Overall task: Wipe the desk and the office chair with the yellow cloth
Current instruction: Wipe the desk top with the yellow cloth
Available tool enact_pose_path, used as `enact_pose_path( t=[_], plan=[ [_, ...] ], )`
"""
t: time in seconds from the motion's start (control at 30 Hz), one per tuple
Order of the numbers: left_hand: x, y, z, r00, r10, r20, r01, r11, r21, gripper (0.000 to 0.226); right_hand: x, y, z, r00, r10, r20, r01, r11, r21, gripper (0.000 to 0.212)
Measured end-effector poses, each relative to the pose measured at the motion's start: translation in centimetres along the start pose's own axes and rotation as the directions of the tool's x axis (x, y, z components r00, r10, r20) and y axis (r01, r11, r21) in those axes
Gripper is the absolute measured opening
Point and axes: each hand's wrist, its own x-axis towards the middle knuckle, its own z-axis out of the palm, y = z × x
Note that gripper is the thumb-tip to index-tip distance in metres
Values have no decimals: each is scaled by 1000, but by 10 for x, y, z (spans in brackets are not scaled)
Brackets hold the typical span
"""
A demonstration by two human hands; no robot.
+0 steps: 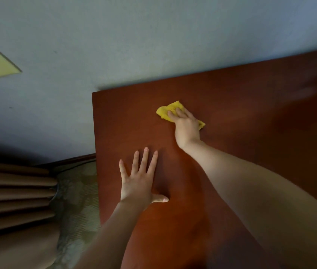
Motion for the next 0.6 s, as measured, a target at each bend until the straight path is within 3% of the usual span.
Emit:
enact_pose_path(
  t=[0.2, 0.37, 0.6],
  plan=[
    [-31, -14, 13, 993, -120, 1, 120, 992, -51, 128, -69, -19, 16, 977, -211, -36, 211, 978, 5, 55],
    [-64, -22, 25, 987, -157, 45, 160, 985, -63, 133, -143, -18, 12, 904, -421, -79, 427, 897, 112, 43],
    [-95, -15, 39, 984, -157, 87, 160, 987, -34, 135, -239, 16, 15, 828, -544, -138, 561, 812, 162, 43]
  ],
)
